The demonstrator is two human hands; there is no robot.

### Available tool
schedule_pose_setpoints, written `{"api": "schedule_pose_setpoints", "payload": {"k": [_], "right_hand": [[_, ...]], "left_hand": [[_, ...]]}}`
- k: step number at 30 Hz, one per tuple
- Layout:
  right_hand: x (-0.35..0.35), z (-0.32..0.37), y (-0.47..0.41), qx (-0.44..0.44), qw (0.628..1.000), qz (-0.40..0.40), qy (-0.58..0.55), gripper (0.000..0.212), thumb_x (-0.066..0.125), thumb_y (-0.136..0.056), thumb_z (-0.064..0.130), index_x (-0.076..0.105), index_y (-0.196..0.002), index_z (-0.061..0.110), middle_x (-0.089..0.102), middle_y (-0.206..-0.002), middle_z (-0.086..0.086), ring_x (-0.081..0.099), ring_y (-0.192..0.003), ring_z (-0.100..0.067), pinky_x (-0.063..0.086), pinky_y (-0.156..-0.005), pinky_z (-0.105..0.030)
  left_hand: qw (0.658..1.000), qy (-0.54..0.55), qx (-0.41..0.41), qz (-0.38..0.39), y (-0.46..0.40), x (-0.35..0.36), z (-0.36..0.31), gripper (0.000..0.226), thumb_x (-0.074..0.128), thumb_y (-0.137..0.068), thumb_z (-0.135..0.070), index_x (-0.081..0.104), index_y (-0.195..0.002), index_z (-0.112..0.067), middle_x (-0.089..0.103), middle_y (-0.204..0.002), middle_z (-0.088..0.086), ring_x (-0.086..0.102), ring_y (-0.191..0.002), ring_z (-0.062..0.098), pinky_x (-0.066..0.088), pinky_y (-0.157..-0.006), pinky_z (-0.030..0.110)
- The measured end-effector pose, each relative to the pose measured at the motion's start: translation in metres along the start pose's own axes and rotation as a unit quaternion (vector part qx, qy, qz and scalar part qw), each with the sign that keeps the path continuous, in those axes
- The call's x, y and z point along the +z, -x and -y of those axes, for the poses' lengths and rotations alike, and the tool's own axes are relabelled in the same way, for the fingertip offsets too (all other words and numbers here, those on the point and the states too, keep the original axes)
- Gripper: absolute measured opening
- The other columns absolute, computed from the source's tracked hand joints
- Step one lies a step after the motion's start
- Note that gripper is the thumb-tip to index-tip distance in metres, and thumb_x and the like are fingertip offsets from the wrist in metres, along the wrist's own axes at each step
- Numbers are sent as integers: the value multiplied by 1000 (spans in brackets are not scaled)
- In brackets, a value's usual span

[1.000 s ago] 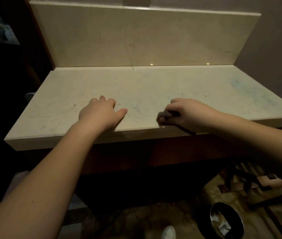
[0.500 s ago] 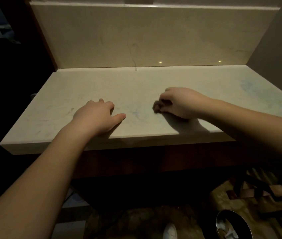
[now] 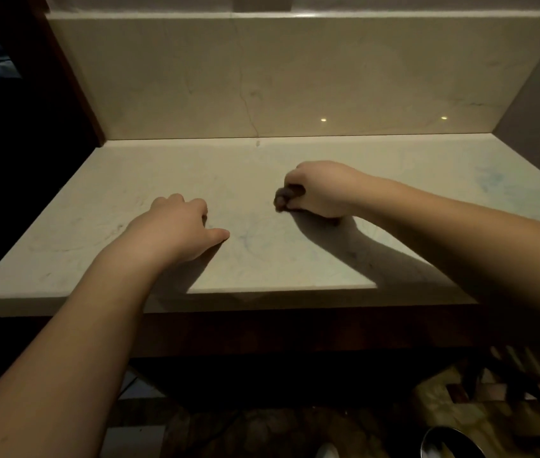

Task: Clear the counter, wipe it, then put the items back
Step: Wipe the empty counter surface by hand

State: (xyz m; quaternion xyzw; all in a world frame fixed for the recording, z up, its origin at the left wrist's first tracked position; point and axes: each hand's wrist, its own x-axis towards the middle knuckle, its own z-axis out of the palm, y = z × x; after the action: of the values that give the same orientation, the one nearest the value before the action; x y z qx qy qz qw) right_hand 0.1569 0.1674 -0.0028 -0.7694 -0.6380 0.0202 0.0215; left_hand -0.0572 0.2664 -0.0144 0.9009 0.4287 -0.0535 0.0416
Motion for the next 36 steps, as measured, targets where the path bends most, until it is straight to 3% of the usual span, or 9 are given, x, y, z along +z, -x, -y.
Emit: {"api": "schedule_pose_setpoints", "payload": {"k": [3, 6, 9, 13, 18, 22, 25, 29, 36], "right_hand": [[0, 1, 30, -67, 997, 30, 30, 16, 56, -90, 38, 59, -97, 24, 54, -92, 3, 50, -80, -20, 38, -62, -33], [4, -4, 28, -82, 996, 18, 28, 15, 55, -91, 39, 58, -100, 27, 51, -91, 5, 48, -79, -19, 38, -57, -32], [2, -20, -17, -24, 1000, 1, 4, 18, 55, -91, 36, 59, -102, 22, 51, -96, 0, 51, -88, -26, 45, -70, -37], [5, -39, -75, 32, 999, -34, 0, 17, 54, -92, 32, 59, -102, 19, 58, -102, -5, 54, -95, -30, 40, -68, -34], [12, -44, -50, -38, 998, -47, -8, 22, 52, -93, 37, 60, -101, 18, 46, -92, -1, 52, -88, -27, 35, -65, -34], [12, -48, -16, -109, 993, -35, -17, 17, 53, -92, 40, 58, -96, 24, 43, -86, 6, 45, -75, -20, 29, -55, -32], [10, -51, -31, -81, 996, -23, -19, 15, 53, -91, 43, 55, -91, 28, 47, -88, 5, 46, -78, -20, 39, -61, -34], [3, -65, -91, 7, 999, -31, -23, 16, 55, -90, 39, 56, -92, 24, 55, -93, -1, 50, -88, -26, 38, -66, -33], [12, -59, -145, 63, 994, -71, -50, 23, 50, -93, 34, 61, -107, 20, 58, -112, -7, 55, -101, -30, 41, -72, -34]], "left_hand": [[999, 22, 26, 13, -5, -7, -11, 48, 56, -87, -53, 53, -125, -24, 46, -133, 2, 36, -122, 25, 38, -88, 40], [998, 49, 45, 18, -10, -11, -24, 54, 59, -86, -52, 51, -131, -23, 48, -135, 0, 42, -119, 23, 39, -85, 36], [998, 50, 40, 10, -16, -10, -43, 55, 55, -88, -55, 50, -132, -23, 50, -133, 1, 44, -116, 23, 41, -86, 36], [999, 24, 25, 33, -26, -4, -63, 54, 47, -89, -62, 48, -129, -25, 50, -129, 3, 45, -114, 25, 47, -90, 42], [999, 9, 17, 42, -27, 5, -60, 67, 38, -89, -68, 33, -145, -32, 25, -157, 1, 25, -140, 29, 35, -105, 48], [999, -2, 16, 42, -24, 8, -61, 70, 34, -90, -70, 23, -149, -35, 13, -161, -1, 14, -145, 26, 30, -109, 49], [999, -8, 21, 46, -26, 5, -60, 70, 34, -89, -70, 23, -149, -36, 12, -161, -2, 15, -145, 25, 34, -106, 49], [998, -5, 21, 61, -25, 1, -58, 72, 34, -89, -71, 20, -150, -36, 10, -162, -3, 14, -145, 25, 32, -107, 49], [997, 2, 13, 72, -24, 1, -60, 74, 34, -89, -70, 15, -152, -37, 6, -162, -3, 11, -147, 25, 25, -112, 47]]}}
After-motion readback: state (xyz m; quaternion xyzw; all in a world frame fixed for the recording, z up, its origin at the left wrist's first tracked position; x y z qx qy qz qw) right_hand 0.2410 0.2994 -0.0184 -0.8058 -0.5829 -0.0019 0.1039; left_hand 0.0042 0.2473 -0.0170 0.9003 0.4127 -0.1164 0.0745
